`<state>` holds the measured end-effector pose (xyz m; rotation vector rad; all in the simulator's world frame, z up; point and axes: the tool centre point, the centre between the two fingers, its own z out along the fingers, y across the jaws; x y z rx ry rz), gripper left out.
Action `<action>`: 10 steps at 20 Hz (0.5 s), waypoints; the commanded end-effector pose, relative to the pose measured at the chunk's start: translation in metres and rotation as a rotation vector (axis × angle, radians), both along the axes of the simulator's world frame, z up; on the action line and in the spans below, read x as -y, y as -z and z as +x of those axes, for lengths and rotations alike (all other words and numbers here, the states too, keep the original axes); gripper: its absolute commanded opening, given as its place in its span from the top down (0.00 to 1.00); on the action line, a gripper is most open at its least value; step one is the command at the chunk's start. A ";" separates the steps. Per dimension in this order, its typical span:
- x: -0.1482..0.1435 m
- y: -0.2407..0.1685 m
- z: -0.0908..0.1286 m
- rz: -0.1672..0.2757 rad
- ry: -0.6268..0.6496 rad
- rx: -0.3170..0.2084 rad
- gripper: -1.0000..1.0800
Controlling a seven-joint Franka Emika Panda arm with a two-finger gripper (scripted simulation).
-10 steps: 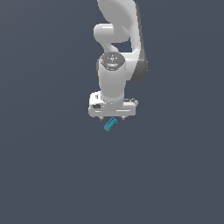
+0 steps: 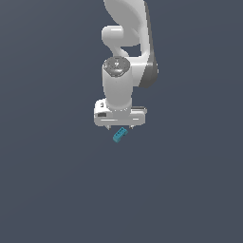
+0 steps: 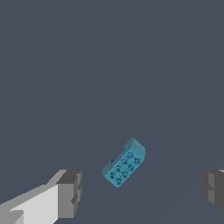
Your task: Pick up the object and move it to a goal position.
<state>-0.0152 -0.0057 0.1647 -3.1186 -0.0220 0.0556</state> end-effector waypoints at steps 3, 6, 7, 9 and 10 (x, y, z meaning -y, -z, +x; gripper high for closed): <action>0.000 0.000 -0.001 0.002 0.003 -0.002 0.04; 0.000 0.002 -0.002 0.002 0.018 -0.002 0.04; 0.000 0.004 -0.002 0.002 0.026 -0.002 0.04; 0.000 0.006 -0.003 0.001 0.045 -0.001 0.04; 0.000 0.008 -0.004 0.001 0.057 -0.001 0.04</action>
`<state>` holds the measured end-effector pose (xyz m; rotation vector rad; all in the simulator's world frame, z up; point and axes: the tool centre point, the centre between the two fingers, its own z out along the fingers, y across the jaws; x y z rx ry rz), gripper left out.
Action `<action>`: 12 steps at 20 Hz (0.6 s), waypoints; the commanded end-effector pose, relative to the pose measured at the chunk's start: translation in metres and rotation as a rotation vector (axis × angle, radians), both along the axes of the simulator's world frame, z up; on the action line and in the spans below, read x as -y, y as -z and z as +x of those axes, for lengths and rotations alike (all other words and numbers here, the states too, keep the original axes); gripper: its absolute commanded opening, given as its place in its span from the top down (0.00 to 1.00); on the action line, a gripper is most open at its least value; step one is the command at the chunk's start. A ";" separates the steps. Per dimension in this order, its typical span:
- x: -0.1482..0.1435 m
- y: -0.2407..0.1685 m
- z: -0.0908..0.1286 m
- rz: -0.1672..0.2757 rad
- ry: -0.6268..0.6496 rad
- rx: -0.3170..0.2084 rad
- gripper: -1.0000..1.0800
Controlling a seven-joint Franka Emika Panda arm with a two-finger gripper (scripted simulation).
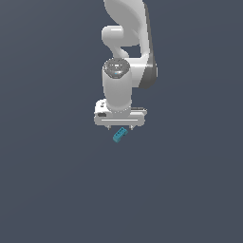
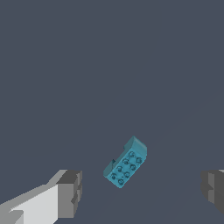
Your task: Pick up the object and move it to a goal position.
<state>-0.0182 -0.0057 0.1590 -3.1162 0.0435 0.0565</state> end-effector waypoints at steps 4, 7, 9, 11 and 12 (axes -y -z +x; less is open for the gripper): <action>-0.001 0.011 -0.005 -0.003 0.075 0.001 0.04; -0.002 0.019 -0.009 -0.005 0.134 0.003 0.04; -0.002 0.025 -0.012 -0.007 0.180 0.004 0.04; -0.003 0.032 -0.016 -0.010 0.232 0.006 0.04; -0.003 0.036 -0.018 -0.011 0.260 0.006 0.04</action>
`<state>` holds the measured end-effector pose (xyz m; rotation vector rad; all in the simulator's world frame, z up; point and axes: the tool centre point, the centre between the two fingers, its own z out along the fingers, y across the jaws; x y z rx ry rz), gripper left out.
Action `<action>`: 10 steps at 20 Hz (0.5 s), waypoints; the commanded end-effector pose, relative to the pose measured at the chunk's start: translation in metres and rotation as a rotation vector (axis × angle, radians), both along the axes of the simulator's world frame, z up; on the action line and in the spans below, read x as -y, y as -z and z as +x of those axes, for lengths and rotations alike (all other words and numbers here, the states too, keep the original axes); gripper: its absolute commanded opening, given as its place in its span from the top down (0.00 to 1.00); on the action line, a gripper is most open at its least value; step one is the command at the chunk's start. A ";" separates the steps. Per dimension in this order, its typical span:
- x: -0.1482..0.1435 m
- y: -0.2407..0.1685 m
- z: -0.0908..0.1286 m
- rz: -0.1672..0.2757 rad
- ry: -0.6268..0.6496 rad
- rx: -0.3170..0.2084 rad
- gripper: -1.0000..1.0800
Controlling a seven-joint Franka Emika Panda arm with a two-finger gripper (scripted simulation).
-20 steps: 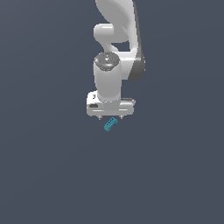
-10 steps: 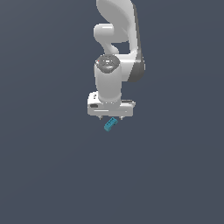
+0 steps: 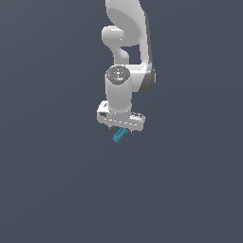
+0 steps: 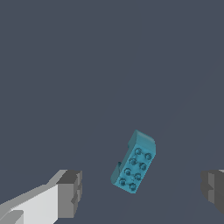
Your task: Pick up the object and move it to a goal position.
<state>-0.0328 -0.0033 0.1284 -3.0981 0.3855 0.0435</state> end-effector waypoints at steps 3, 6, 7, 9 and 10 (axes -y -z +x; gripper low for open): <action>0.000 0.016 -0.009 -0.006 0.123 0.004 0.04; 0.000 0.026 -0.016 -0.011 0.207 0.007 0.04; 0.000 0.030 -0.018 -0.013 0.233 0.008 0.04; 0.000 0.035 -0.022 -0.016 0.282 0.010 0.04; 0.000 0.038 -0.024 -0.017 0.304 0.011 0.04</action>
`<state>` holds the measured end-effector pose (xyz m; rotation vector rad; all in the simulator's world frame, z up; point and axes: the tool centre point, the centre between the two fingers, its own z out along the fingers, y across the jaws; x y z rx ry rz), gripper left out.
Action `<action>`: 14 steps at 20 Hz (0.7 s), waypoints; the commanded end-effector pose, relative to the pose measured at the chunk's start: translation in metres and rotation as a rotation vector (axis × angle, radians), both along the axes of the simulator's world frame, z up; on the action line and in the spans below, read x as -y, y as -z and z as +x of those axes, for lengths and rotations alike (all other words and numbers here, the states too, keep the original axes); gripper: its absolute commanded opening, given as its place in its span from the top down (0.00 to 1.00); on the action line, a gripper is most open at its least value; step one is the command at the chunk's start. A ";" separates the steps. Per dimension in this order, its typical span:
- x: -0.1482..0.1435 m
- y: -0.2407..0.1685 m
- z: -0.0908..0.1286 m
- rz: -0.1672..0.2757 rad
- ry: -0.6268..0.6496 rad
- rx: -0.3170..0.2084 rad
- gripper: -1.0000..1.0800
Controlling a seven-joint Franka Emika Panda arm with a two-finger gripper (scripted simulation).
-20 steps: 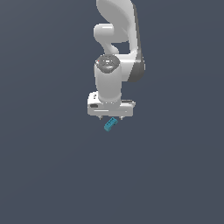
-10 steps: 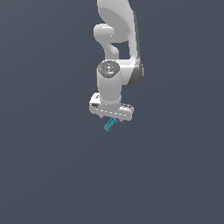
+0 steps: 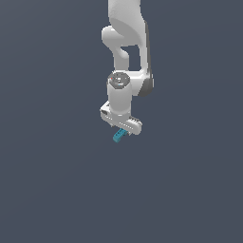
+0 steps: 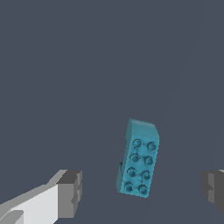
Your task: Pick up the object and move it to a goal position.
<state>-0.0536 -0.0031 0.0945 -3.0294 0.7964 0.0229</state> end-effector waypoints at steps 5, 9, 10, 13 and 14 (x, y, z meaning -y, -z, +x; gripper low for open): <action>0.001 0.014 -0.011 -0.009 0.128 0.007 0.04; 0.002 0.019 -0.015 -0.012 0.174 0.009 0.04; 0.002 0.020 -0.015 -0.012 0.182 0.009 0.04; 0.002 0.022 -0.017 -0.014 0.197 0.010 0.04; 0.002 0.022 -0.017 -0.014 0.199 0.010 0.04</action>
